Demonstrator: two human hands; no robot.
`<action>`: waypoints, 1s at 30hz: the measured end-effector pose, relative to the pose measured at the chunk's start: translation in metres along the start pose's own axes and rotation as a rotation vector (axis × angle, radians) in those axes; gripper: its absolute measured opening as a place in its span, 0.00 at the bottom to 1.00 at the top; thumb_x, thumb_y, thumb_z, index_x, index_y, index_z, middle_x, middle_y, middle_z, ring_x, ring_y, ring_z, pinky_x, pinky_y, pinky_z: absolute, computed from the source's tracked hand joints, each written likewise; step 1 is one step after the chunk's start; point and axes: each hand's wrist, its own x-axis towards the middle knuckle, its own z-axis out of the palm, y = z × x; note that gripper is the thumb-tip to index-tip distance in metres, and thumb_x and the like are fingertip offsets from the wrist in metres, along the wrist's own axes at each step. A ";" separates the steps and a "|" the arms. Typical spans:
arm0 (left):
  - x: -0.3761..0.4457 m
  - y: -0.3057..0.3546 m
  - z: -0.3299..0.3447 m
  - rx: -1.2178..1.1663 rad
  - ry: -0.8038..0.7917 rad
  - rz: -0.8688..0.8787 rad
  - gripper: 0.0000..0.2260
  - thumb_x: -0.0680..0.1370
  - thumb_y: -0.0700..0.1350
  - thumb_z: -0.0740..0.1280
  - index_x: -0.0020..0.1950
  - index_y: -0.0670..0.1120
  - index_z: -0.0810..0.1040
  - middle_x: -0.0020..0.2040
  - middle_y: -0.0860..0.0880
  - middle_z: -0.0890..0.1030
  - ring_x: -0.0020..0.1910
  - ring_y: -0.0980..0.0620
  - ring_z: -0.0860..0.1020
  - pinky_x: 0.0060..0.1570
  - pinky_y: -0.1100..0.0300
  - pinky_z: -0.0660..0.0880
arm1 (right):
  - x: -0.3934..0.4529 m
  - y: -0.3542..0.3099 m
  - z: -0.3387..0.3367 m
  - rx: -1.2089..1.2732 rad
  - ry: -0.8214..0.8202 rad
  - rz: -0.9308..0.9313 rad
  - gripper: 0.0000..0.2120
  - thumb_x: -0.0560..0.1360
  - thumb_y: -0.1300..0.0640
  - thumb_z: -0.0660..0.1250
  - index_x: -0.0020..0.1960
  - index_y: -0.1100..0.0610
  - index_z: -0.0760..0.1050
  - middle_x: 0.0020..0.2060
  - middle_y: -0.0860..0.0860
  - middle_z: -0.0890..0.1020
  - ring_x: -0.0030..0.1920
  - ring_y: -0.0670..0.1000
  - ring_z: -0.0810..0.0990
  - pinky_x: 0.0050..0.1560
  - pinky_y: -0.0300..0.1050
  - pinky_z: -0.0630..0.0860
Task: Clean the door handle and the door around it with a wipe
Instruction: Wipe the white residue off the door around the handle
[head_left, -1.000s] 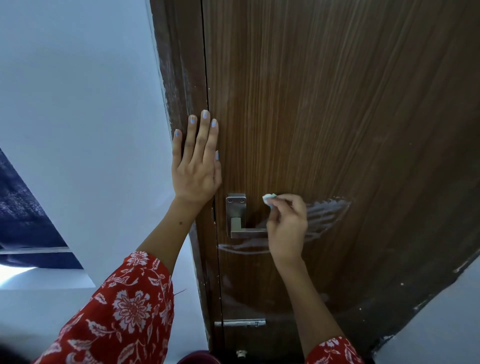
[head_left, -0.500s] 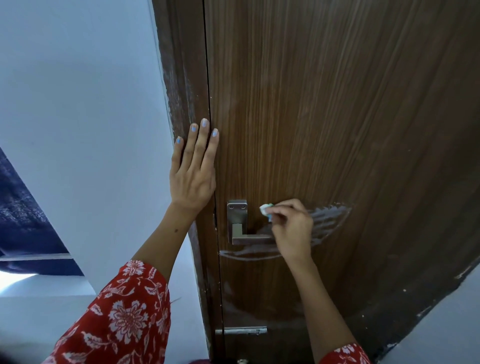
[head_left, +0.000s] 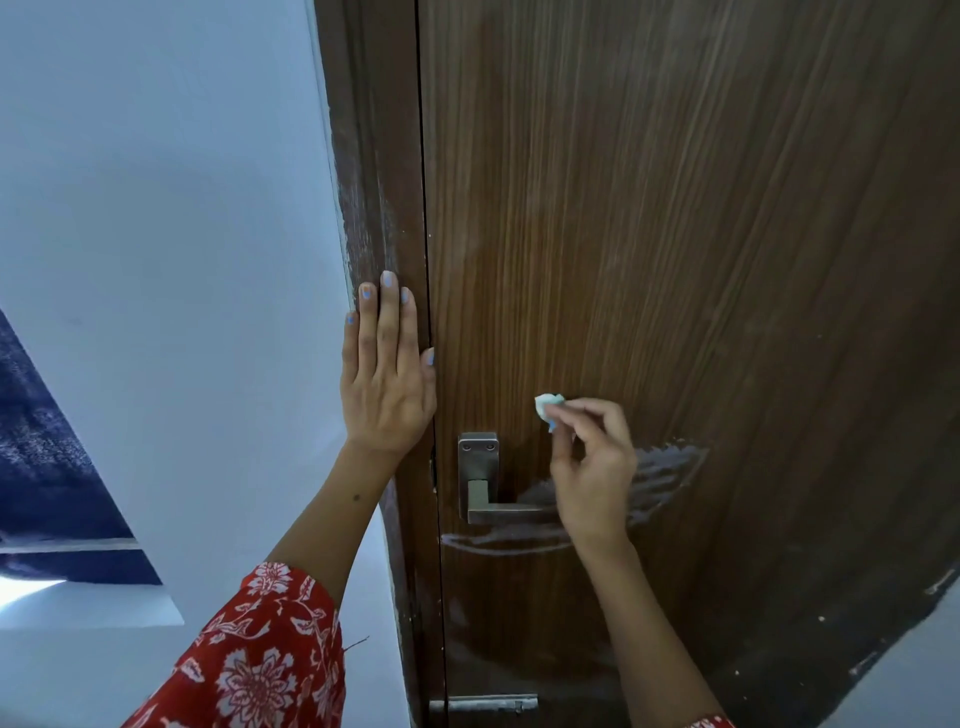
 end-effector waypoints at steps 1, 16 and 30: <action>0.000 0.000 0.000 0.004 -0.001 0.003 0.25 0.80 0.44 0.54 0.74 0.36 0.56 0.73 0.38 0.63 0.77 0.46 0.47 0.75 0.49 0.53 | -0.001 0.004 -0.002 -0.011 0.002 -0.014 0.10 0.71 0.69 0.67 0.52 0.62 0.81 0.50 0.55 0.77 0.50 0.49 0.78 0.52 0.34 0.75; -0.004 -0.001 0.001 0.025 0.023 0.003 0.24 0.80 0.44 0.54 0.75 0.38 0.57 0.72 0.39 0.66 0.76 0.45 0.52 0.75 0.50 0.52 | -0.010 0.028 -0.015 0.021 0.371 0.315 0.09 0.72 0.68 0.69 0.51 0.62 0.81 0.49 0.57 0.78 0.48 0.42 0.77 0.49 0.30 0.74; -0.005 0.000 0.001 0.012 -0.002 -0.008 0.23 0.80 0.44 0.54 0.75 0.38 0.59 0.73 0.38 0.65 0.77 0.46 0.49 0.75 0.48 0.53 | -0.023 0.038 -0.019 -0.035 0.154 0.155 0.09 0.72 0.67 0.68 0.51 0.63 0.80 0.49 0.56 0.80 0.49 0.49 0.80 0.51 0.37 0.78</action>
